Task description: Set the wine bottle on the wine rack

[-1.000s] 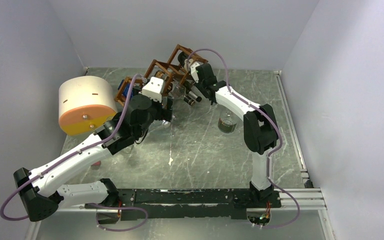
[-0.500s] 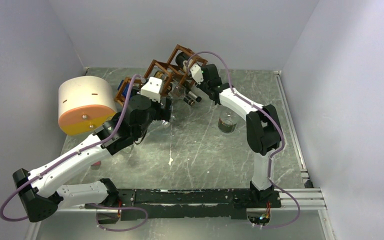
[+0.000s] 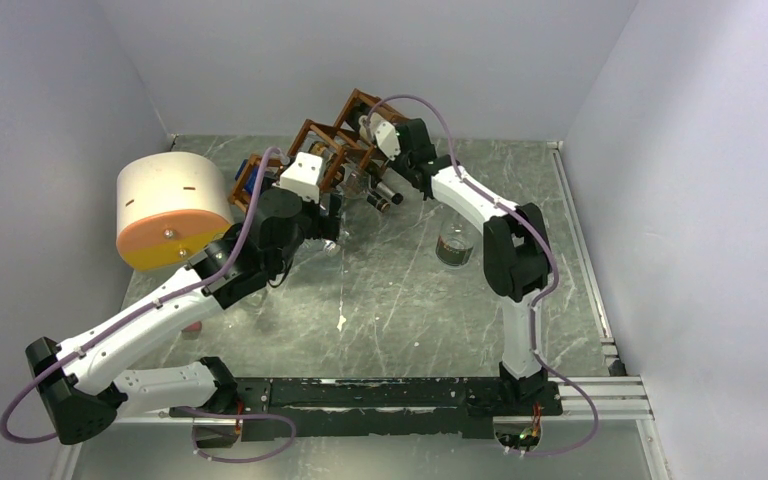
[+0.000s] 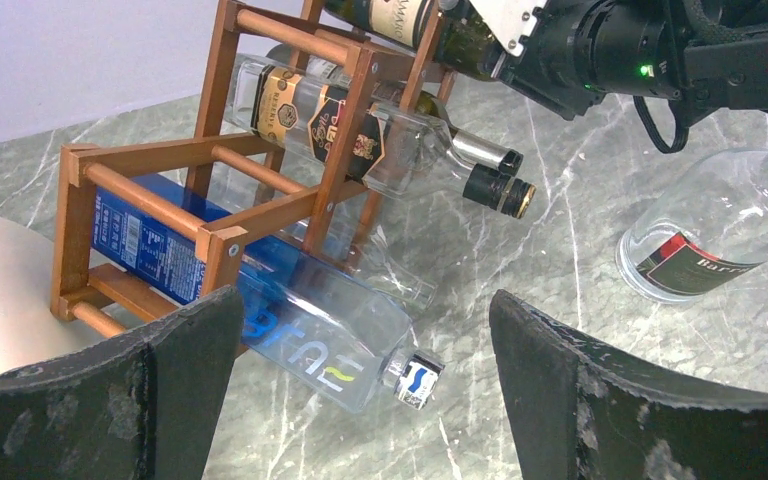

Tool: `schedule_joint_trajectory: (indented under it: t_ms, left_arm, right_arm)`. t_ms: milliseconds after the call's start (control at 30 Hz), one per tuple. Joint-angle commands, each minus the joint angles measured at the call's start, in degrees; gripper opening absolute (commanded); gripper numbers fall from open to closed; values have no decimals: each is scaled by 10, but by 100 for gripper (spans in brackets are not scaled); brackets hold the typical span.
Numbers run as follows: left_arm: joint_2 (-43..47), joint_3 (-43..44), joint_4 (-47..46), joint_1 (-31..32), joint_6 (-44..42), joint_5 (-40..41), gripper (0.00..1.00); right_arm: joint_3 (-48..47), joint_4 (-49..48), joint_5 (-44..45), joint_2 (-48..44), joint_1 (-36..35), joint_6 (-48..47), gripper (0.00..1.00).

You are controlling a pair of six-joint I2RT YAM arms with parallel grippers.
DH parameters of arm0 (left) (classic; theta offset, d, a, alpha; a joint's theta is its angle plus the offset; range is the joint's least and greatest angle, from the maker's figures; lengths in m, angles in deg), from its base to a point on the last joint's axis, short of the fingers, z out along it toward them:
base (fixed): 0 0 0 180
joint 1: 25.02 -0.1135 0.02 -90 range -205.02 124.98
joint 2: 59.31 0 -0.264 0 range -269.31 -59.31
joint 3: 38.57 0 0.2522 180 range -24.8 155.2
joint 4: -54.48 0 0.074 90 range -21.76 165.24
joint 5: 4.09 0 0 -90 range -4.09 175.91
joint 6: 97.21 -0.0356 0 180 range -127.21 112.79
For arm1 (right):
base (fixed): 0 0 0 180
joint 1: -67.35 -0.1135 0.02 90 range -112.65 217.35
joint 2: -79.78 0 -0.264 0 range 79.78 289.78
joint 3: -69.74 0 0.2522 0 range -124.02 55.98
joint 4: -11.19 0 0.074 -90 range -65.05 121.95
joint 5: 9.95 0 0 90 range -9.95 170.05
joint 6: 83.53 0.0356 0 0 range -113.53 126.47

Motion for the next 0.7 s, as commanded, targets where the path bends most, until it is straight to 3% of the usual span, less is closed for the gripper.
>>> schedule_joint_trajectory:
  t_ms: [0,333,667]
  left_arm:
    - [-3,19,6,-6,-8,9,96]
    - [-1,16,7,-15,-3,6,96]
    - [7,11,5,-17,1,-2,96]
  right_arm:
    - [-45,-52,-59,11,-26,15,42]
    - [-11,-95,-103,-28,-23,62,85]
    - [41,-114,-142,-117,18,139,88]
